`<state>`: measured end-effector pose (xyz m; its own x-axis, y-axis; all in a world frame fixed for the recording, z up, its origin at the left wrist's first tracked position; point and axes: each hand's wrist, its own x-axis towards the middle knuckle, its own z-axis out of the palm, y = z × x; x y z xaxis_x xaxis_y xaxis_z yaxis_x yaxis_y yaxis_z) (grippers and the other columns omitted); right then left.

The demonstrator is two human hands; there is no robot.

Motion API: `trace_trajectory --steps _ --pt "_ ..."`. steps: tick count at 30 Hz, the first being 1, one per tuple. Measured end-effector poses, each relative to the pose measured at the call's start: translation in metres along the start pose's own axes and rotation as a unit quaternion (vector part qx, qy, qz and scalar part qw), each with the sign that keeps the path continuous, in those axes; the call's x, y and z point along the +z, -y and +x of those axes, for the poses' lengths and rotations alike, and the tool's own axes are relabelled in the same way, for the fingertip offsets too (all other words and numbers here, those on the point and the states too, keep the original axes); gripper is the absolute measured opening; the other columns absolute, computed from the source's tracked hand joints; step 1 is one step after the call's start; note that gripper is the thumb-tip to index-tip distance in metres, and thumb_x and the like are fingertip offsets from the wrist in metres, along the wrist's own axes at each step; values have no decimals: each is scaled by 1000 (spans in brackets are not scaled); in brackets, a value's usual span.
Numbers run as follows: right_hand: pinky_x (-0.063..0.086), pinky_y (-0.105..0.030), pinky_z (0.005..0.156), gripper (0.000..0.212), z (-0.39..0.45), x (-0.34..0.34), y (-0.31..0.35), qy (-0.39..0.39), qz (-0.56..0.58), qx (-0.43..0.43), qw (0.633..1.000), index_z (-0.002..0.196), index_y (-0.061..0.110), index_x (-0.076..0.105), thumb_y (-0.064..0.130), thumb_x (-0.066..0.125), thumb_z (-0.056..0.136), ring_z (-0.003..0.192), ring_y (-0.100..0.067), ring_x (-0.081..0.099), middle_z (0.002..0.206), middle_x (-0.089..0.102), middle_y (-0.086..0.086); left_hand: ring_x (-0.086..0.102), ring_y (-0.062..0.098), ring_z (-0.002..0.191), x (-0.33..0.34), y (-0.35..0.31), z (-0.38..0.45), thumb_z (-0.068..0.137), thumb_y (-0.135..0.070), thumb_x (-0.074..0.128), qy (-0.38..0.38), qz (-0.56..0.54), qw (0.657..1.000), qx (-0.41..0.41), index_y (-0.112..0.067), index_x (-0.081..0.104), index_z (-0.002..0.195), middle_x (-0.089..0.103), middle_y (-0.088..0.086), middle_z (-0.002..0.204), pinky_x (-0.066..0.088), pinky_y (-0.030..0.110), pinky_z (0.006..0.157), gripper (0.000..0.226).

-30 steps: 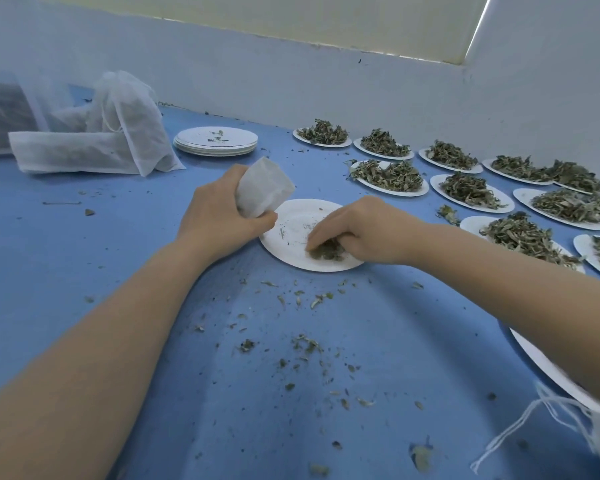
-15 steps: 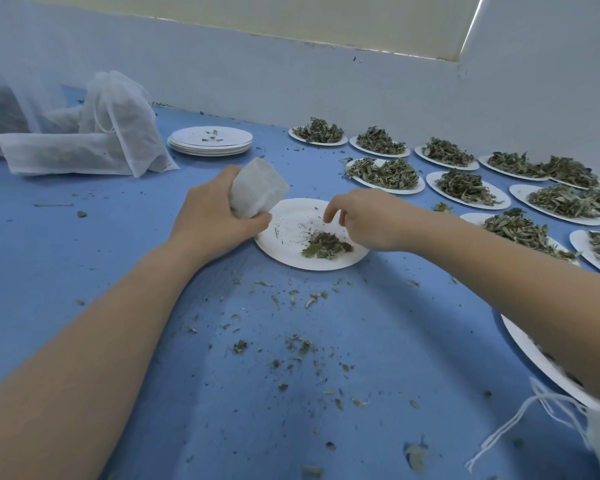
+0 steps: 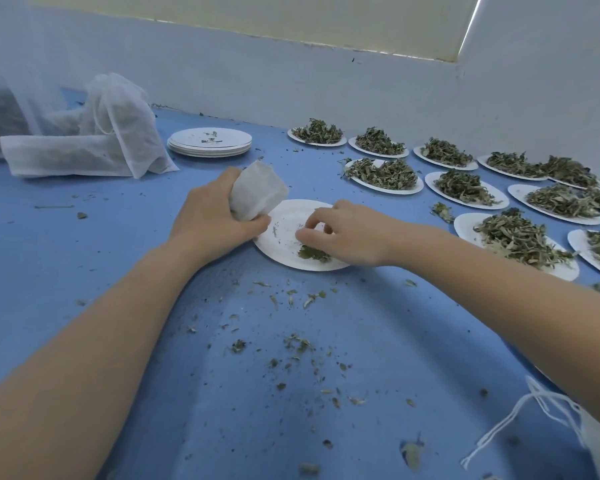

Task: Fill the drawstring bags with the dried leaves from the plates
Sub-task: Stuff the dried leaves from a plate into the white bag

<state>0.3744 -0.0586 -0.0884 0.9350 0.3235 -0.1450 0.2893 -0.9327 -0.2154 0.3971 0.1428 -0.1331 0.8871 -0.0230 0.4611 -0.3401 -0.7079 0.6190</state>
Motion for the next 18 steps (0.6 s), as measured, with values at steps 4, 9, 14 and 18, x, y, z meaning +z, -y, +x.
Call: trace_trajectory --steps 4,9,14,18 --pt "34 -28 85 46 -1 6 1 -10 -4 -42 999 125 32 48 56 52 86 98 -15 42 111 38 2 49 16 87 -7 -9 -1 71 -36 71 11 29 999 12 -29 50 114 56 -9 92 40 31 70 49" --pt "35 -19 82 22 -4 13 1 -73 2 -101 992 111 27 63 33 59 90 88 -9 45 110 52 -1 45 18 85 -23 -22 -6 71 -35 69 45 120 991 35 -30 47 114 53 -10 93 37 30 69 48" --pt "32 -10 81 19 -10 25 5 -136 35 -117 983 105 15 71 16 57 92 97 -14 55 109 62 -5 47 20 87 -25 -25 -21 73 -38 66 83 195 977 31 -26 46 114 56 -4 101 35 30 69 47" --pt "38 -15 86 21 -9 20 10 -114 28 -110 987 107 16 70 14 53 94 102 -14 57 109 66 -1 54 26 94 -23 -29 -25 75 -39 63 88 227 969 45 -24 46 116 57 -2 108 36 30 69 46"
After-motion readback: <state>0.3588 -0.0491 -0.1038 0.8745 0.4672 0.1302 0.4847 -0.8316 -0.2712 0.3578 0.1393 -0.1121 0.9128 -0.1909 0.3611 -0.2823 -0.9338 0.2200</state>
